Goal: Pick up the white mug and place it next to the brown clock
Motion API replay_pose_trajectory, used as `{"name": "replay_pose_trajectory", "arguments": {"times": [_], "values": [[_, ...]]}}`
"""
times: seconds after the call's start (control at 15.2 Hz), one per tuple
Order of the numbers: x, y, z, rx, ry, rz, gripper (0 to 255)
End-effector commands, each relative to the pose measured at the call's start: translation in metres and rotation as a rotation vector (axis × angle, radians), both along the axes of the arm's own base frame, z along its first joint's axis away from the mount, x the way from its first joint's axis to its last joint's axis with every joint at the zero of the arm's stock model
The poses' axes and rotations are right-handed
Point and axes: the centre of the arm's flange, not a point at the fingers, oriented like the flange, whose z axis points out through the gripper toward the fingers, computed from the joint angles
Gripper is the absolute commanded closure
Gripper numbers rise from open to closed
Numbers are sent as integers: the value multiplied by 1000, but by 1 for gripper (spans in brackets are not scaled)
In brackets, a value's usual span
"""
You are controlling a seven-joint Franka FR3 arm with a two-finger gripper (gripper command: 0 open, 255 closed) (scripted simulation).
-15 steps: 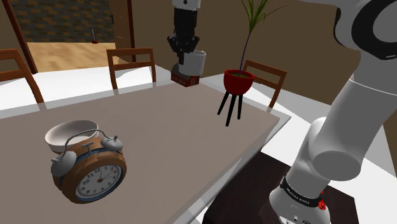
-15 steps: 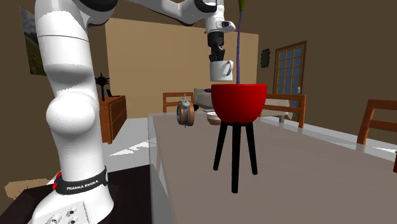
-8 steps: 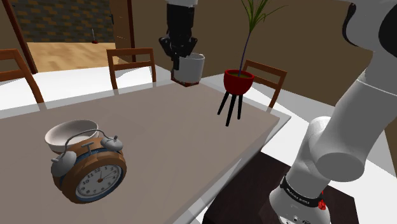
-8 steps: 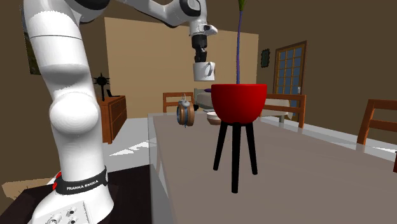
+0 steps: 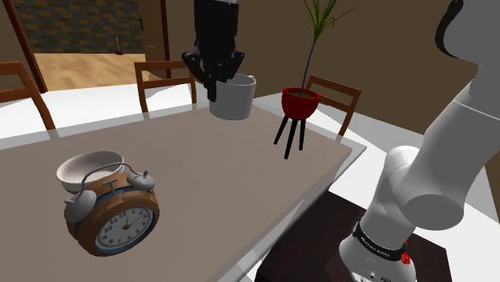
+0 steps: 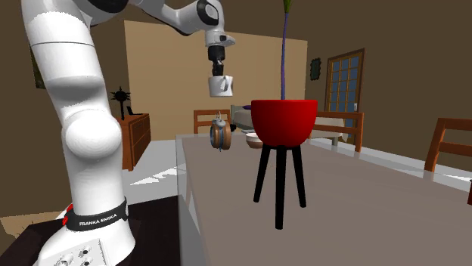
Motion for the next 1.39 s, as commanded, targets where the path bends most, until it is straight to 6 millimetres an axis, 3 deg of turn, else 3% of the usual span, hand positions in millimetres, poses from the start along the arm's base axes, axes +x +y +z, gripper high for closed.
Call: {"name": "replay_pose_trajectory", "arguments": {"times": [0.0,1.19,1.32], "values": [[-12,24,0,0,0,-2,255],[-131,229,0,0,0,-2,255],[-134,235,-5,0,0,-2,255]]}}
